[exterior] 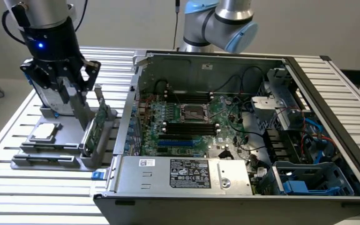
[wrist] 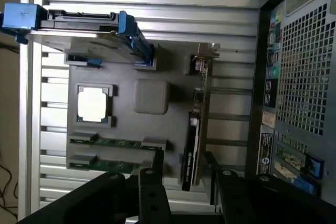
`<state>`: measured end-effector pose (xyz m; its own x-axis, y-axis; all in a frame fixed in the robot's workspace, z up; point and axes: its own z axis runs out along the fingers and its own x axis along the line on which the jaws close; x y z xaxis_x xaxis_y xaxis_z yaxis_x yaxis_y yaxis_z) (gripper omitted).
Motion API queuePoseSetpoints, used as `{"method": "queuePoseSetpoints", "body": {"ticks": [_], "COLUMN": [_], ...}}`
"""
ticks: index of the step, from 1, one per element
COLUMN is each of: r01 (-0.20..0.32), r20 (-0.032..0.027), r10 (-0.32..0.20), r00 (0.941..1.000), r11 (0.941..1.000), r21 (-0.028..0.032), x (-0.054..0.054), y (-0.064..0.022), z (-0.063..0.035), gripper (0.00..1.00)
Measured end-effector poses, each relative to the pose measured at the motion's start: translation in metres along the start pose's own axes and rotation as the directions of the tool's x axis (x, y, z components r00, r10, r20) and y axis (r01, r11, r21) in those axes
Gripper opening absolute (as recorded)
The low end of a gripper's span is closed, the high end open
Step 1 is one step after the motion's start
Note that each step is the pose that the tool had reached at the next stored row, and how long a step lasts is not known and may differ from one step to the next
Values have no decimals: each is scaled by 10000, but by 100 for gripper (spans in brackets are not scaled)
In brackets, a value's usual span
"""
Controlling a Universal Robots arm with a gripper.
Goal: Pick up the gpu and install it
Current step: 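Pick up the gpu and move the gpu toward the slot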
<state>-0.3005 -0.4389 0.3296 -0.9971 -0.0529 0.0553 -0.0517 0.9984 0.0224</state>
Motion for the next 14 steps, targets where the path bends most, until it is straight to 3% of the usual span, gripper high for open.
{"method": "queuePoseSetpoints", "body": {"ticks": [7,11,14], "r01": [429,484,482], "r20": [1,122,198], "r10": [-429,-490,-492], "r00": [9991,9987,9986], "r11": [9986,9978,9976], "r21": [313,452,491], "x": [-10,-16,-19], "y": [-1,-2,-4], "z": [35,56,99], "gripper": [42,42,42]}}
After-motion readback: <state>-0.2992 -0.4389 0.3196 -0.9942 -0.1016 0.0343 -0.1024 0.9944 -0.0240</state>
